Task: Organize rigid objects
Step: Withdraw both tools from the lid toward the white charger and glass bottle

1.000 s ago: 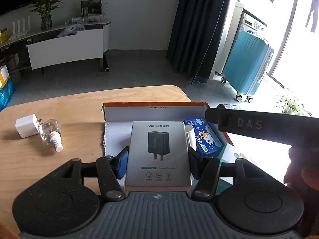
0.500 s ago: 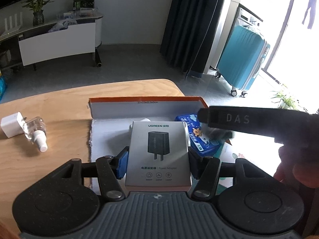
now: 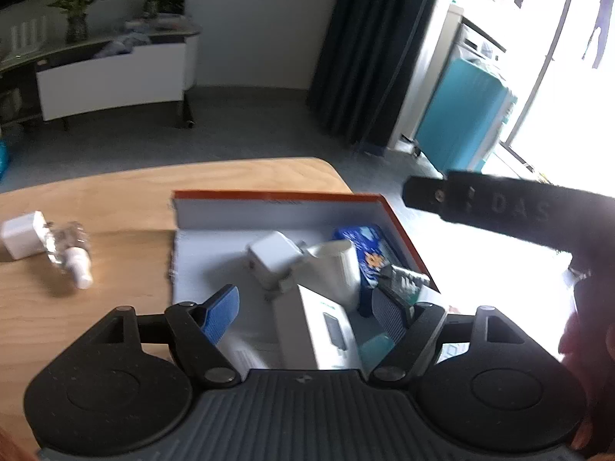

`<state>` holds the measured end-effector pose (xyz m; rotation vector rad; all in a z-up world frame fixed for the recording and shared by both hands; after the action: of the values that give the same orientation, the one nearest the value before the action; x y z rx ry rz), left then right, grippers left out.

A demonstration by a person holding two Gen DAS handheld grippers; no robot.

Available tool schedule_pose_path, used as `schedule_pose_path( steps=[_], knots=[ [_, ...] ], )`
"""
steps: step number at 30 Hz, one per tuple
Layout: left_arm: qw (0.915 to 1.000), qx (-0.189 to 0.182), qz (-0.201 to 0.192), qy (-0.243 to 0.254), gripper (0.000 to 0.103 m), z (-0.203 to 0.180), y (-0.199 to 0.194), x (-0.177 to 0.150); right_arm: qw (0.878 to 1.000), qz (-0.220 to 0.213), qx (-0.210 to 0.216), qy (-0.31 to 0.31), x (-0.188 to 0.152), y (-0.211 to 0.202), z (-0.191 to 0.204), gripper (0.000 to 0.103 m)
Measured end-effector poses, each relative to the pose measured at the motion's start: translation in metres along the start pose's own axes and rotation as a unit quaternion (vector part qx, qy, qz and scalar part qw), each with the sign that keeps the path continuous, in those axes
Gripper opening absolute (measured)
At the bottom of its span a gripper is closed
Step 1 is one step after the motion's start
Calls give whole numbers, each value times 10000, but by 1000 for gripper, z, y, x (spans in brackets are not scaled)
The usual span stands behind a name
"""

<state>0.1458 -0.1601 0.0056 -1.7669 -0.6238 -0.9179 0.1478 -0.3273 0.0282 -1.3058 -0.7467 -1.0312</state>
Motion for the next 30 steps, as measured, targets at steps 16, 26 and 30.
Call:
schedule_pose_path(
  steps=[16,26,30],
  knots=[
    [9947,914,-235,-419,85,76,-51,8,9990,123,300,-303,-6,-4,60,83],
    [9880,1315,-329,-740,86,122,-70,10,9955,309,698,-561,-19,7,114,83],
    [9857,1396,-354,-877,87,141,-75,8,9936,373,822,-672,-24,10,133,83]
  ],
)
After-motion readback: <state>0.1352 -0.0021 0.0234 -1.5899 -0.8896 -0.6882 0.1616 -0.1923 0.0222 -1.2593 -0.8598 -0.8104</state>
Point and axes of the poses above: each gripper's, at about its wrist camera, not at the fingertips, and y roughly the way its jaws point, z to its left, x to its top, the point moved 3 cm from there along y, roughly the way its jaws point, and after that the axes turned 10 degrees about -z, right-handed, at the moved point
